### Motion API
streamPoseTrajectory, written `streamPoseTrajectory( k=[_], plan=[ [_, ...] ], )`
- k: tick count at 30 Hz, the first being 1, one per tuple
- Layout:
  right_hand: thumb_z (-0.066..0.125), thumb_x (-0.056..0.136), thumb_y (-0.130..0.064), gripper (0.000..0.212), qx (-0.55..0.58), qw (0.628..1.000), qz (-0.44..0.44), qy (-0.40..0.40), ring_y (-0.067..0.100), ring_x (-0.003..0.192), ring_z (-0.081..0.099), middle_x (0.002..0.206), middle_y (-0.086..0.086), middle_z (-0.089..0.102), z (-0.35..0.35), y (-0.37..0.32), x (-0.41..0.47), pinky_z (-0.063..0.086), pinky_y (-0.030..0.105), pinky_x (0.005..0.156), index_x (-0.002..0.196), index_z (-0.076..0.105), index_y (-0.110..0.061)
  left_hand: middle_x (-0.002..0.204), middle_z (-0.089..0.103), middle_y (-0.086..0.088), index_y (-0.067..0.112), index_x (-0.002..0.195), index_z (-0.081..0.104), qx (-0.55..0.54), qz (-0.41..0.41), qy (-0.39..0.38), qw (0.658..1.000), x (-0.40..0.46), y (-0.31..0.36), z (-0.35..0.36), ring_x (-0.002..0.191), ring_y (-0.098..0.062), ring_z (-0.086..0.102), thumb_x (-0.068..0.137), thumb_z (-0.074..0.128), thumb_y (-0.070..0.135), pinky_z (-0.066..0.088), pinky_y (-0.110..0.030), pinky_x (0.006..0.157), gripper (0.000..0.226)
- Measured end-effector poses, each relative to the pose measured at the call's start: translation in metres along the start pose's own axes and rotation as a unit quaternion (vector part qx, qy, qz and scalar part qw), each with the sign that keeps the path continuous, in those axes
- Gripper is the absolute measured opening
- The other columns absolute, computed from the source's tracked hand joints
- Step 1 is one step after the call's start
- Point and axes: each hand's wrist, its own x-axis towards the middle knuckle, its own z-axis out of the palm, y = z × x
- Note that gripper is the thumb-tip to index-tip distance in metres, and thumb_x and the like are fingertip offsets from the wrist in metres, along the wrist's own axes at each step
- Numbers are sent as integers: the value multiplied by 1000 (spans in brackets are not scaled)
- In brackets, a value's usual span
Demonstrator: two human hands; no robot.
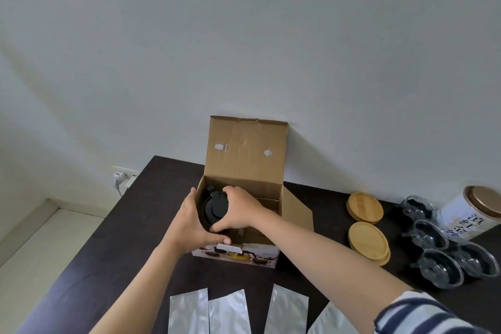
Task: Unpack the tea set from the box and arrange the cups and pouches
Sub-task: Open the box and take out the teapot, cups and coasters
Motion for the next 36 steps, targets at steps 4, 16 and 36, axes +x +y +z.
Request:
streamPoseTrajectory(
  k=[4,16,36],
  plan=[
    [85,57,-49,105,41,999,-6,27,26,127,47,143,7,47,-17,9,-4,48,37,98,143,37,-12,159,8,-7,16,150,4,1,12,4,1000,0,0,1,145,-22,11,33,81,74,22,-35,114,152],
    [85,44,-50,91,142,970,-52,191,11,106,61,117,-4,64,-160,37,-111,54,30,89,125,57,-18,159,6,-8,12,151,-3,23,-1,10,1000,-1,4,2,145,-25,13,36,80,72,24,-39,114,154],
    [83,46,-43,69,97,943,209,239,16,84,58,97,-1,60,-102,178,-98,45,26,56,103,55,-16,159,10,-9,10,151,1,56,-15,22,998,1,5,5,144,-26,17,34,78,74,28,-41,112,154]
  ],
)
